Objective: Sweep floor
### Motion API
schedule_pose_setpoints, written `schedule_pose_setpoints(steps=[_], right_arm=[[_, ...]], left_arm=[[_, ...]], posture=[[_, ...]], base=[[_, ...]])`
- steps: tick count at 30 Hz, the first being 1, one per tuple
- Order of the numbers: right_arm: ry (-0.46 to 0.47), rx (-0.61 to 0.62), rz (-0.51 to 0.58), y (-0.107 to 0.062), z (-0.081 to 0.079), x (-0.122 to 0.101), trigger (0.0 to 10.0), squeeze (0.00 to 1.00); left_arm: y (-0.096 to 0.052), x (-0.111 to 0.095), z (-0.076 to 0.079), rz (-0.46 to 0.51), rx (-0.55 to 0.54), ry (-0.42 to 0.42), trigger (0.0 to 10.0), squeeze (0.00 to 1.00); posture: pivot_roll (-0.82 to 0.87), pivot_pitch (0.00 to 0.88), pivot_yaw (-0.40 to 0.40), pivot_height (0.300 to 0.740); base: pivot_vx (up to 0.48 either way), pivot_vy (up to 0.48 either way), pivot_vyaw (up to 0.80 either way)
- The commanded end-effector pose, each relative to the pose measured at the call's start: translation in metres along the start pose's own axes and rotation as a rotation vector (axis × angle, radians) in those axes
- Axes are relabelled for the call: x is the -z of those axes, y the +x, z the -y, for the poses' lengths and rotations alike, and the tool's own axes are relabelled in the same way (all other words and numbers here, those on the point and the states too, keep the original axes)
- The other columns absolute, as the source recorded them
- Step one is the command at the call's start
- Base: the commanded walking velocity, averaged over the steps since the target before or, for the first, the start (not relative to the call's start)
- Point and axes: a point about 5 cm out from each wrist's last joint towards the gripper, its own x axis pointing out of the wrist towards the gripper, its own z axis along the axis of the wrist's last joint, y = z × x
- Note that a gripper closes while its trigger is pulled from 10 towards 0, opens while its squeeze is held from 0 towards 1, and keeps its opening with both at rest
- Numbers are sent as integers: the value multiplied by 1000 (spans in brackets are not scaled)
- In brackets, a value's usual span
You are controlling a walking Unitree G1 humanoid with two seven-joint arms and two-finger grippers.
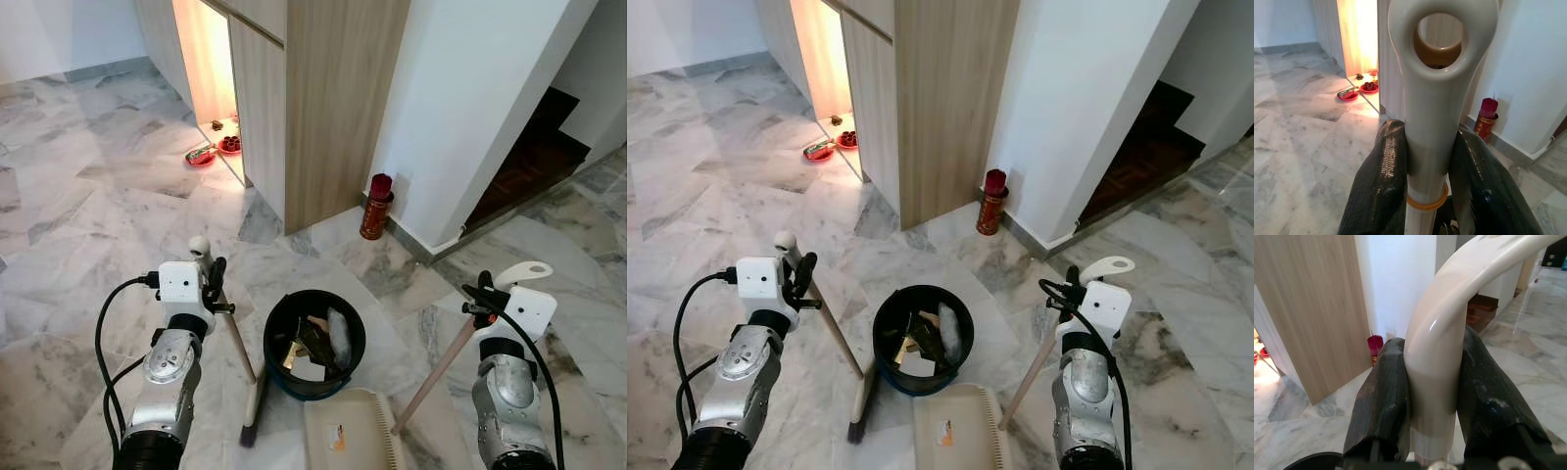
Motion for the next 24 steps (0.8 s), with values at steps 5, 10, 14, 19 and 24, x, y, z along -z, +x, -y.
schedule_pose_setpoints(steps=[5, 10, 14, 19, 24], right_arm=[[17, 2, 10, 2, -1, -2, 10000, 0], [19, 4, 12, 2, 0, -2, 10000, 0], [15, -2, 1, -2, 0, 2, 10000, 0], [20, -4, -8, -3, -1, 5, 10000, 0], [39, 30, -16, -5, 2, 8, 10000, 0]], left_arm=[[2, -8, 4, 43, 28, 29, 10000, 0], [5, -11, 6, 51, 34, 34, 10000, 0], [5, -11, 6, 53, 40, 39, 10000, 0], [4, -12, 5, 57, 37, 42, 10000, 0], [6, -15, 4, 62, 53, 58, 10000, 0]], posture=[[168, 94, -55, 740], [166, 93, -54, 740], [174, 79, -61, 740], [189, 68, -59, 740], [202, 52, -36, 740]], base=[[0, 0, 0], [0, 0, 0], [-241, 0, 0], [-193, 0, 0], [-241, 0, 0]])
